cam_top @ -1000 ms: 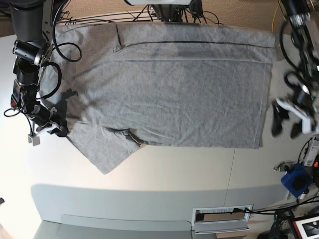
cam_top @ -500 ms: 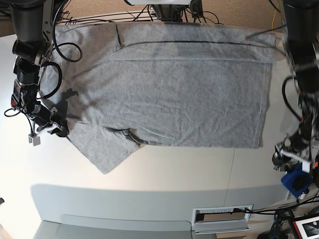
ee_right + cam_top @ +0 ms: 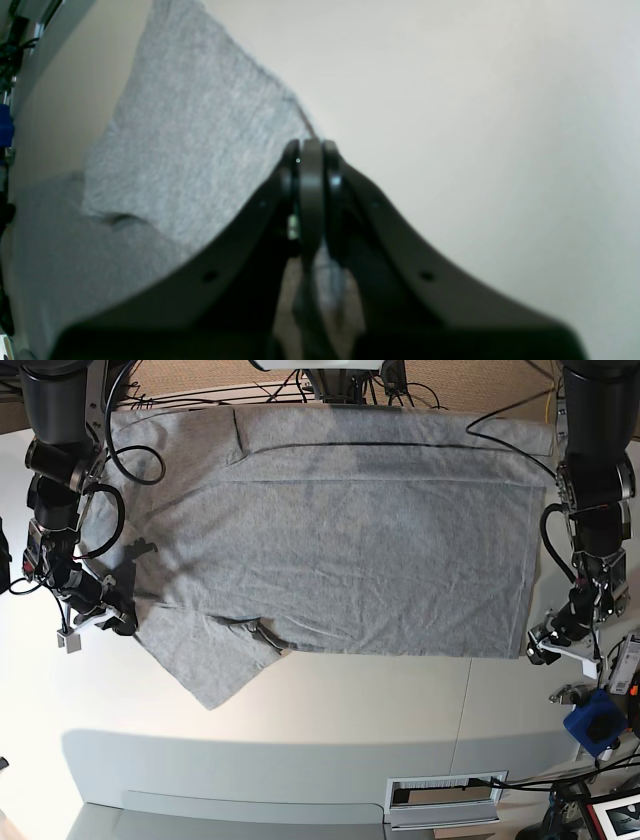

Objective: Fold the T-shirt properly
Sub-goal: 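Release the left gripper and move it to the shirt's hem corner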

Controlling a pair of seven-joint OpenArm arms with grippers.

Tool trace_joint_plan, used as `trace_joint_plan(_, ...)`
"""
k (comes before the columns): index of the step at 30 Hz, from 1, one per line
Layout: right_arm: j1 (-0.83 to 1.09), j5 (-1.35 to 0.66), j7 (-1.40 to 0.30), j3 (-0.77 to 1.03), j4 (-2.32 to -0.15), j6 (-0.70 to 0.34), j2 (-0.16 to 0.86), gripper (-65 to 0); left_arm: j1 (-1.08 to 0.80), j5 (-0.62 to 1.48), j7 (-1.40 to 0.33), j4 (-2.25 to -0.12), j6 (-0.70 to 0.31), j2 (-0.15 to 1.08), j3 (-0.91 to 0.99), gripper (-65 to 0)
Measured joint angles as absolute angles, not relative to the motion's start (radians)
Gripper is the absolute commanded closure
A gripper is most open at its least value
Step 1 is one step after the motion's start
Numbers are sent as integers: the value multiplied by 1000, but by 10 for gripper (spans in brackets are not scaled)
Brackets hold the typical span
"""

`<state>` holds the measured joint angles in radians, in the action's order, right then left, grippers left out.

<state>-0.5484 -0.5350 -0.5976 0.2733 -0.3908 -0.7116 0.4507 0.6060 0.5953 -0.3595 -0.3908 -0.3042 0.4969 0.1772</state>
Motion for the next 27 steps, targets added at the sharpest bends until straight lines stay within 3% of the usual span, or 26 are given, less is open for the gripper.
trace_joint_plan(4,-549,-535,-597,273,-391,-712,451,0,602,622,-374,-392,-315,491,178,-399)
trace_joint_plan(11,-537,-544,-578,273,-391,-716,450,0,601,722,-469,-392,-438,470,178,-399)
trace_joint_plan(27,-509,-558,-545,274,-393,-727,449,0,598,762,-509,-390,-507,451,178,-381)
